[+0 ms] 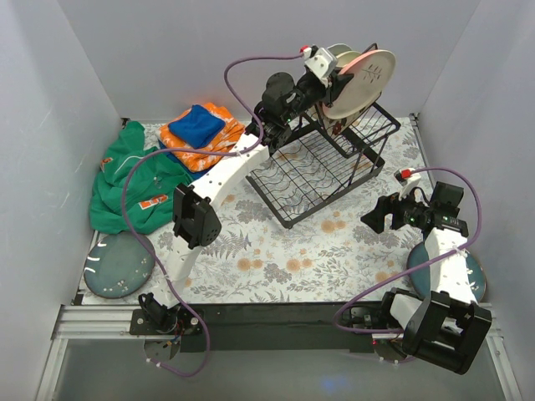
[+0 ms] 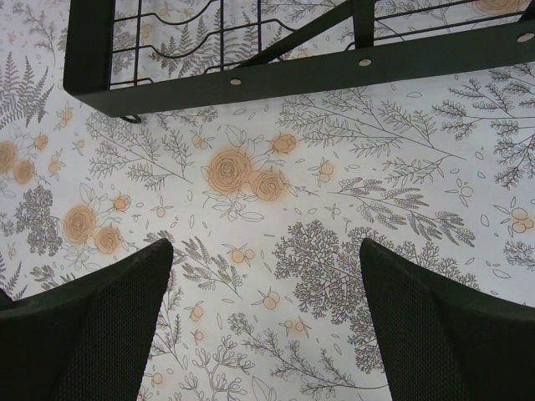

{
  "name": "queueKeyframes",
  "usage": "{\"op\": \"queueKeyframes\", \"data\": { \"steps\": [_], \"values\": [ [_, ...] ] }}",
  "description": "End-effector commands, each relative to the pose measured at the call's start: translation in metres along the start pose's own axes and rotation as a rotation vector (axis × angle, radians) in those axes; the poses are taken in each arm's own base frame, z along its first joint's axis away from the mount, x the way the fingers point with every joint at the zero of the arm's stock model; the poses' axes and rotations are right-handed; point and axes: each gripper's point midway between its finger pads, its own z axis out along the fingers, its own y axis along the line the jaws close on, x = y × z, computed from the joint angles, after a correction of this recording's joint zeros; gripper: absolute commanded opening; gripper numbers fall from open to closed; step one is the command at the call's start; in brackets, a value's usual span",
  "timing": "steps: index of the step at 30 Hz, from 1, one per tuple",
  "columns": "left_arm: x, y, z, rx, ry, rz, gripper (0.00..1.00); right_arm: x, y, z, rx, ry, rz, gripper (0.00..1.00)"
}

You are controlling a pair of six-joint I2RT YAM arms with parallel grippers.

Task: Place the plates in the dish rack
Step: Insert the plate into the dish rack

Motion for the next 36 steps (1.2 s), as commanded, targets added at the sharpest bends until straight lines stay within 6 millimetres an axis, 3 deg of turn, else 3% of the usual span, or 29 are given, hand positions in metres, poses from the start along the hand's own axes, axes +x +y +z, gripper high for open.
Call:
{"op": "queueKeyframes", "data": {
  "steps": [1,17,24,36],
  "values": [
    [-0.1,-0.002,-0.004,-0.003,-0.241,0.09,0.0,-0.002,0.002,0.0,-0.019,-0.013,-0.016,0.97],
    [-0.107,-0.023,-0.004,-0.002,-0.23,0.142,0.0,0.0,0.001,0.001,-0.021,-0.008,-0.008,0.97],
    [-0.094,-0.019,-0.001,-0.034,-0.205,0.166,0.0,-0.001,0.001,0.0,-0.024,-0.01,-0.009,0.97],
    [-0.092,-0.016,0.001,-0.052,-0.203,0.183,0.0,0.0,0.0,0.0,-0.025,-0.008,-0.001,0.97]
  ]
}}
